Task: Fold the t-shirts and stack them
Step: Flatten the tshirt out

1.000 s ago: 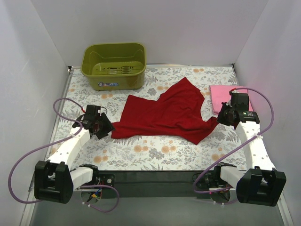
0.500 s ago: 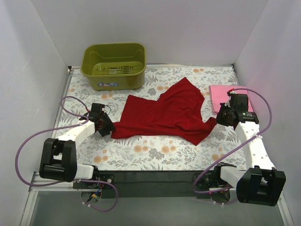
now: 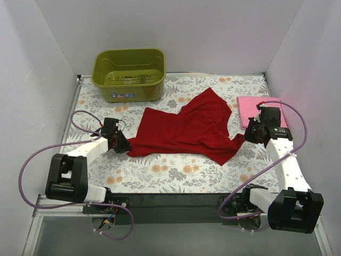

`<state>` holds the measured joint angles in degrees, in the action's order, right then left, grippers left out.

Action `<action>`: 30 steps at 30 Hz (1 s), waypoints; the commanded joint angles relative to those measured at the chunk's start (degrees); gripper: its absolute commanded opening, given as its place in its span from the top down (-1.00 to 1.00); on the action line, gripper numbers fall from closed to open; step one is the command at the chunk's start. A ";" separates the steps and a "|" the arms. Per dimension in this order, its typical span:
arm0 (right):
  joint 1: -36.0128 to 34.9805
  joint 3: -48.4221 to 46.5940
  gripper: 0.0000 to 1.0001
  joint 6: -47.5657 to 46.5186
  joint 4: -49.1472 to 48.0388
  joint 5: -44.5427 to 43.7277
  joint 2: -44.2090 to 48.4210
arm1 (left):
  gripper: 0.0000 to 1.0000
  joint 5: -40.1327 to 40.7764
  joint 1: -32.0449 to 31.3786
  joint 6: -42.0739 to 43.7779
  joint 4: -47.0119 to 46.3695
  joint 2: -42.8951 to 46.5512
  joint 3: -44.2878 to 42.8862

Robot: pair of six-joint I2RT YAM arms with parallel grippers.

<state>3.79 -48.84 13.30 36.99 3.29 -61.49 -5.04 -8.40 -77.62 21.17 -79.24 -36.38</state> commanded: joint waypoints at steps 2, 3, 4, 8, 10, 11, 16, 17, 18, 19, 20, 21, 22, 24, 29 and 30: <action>0.34 0.68 0.97 -0.29 -2.28 0.58 1.11 | 0.91 1.43 0.05 1.33 1.32 1.36 -1.93; 0.34 0.24 0.97 -0.29 -2.19 0.49 1.37 | 0.98 3.70 0.05 1.51 2.38 2.33 -2.90; 0.25 -0.11 0.97 -0.38 -2.01 0.40 1.46 | 1.00 4.33 0.05 1.95 4.39 4.25 -3.78; 0.34 -2.66 0.97 0.50 -2.10 -0.47 2.25 | 1.00 10.92 0.06 3.88 10.02 8.30 -10.36; 0.25 -5.37 0.97 0.94 -1.93 -0.56 2.34 | 1.00 14.24 0.14 4.41 13.89 9.01 -15.63; 0.34 -6.43 0.97 1.11 -1.84 -0.65 2.26 | 1.00 15.05 0.14 4.59 15.03 9.37 -17.30; 0.95 -15.83 0.97 0.76 0.79 -2.50 0.06 | 1.00 20.32 0.14 7.05 19.96 9.28 -29.15; 1.13 -20.20 0.97 0.68 1.41 -2.93 -1.16 | 1.00 20.77 0.23 7.48 20.14 9.02 -31.10; 1.48 -22.50 0.97 0.59 1.85 -3.02 -1.78 | 1.00 21.38 0.23 7.92 20.66 8.41 -32.77; 2.18 -24.62 0.97 0.59 3.07 -3.03 -2.40 | 1.00 21.99 0.32 8.28 21.02 7.71 -35.75; 2.45 -28.38 0.97 0.67 3.52 -3.55 -3.36 | 1.00 22.87 0.41 8.28 21.19 7.18 -36.56; 2.62 -29.29 0.97 0.59 3.70 -5.03 -3.63 | 1.00 22.97 0.49 8.37 20.93 6.13 -36.92; 2.88 -29.56 0.97 0.59 3.53 -5.31 -3.89 | 1.00 22.62 0.58 8.19 20.58 5.60 -36.48; 3.24 -27.90 0.97 0.59 4.49 -1.47 -4.95 | 1.00 18.85 0.58 6.88 21.01 4.45 -33.15; 3.41 -16.22 0.97 1.20 3.97 5.14 -0.66 | 1.00 10.32 0.58 2.05 17.96 7.60 -19.72; 3.41 -13.68 0.97 1.12 4.05 5.84 0.14 | 1.00 9.18 0.58 1.34 17.42 8.48 -15.95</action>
<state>6.79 -68.01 14.09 39.05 5.13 -63.90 8.54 -8.29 -73.49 37.98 -73.76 -59.00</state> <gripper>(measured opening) 0.020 0.021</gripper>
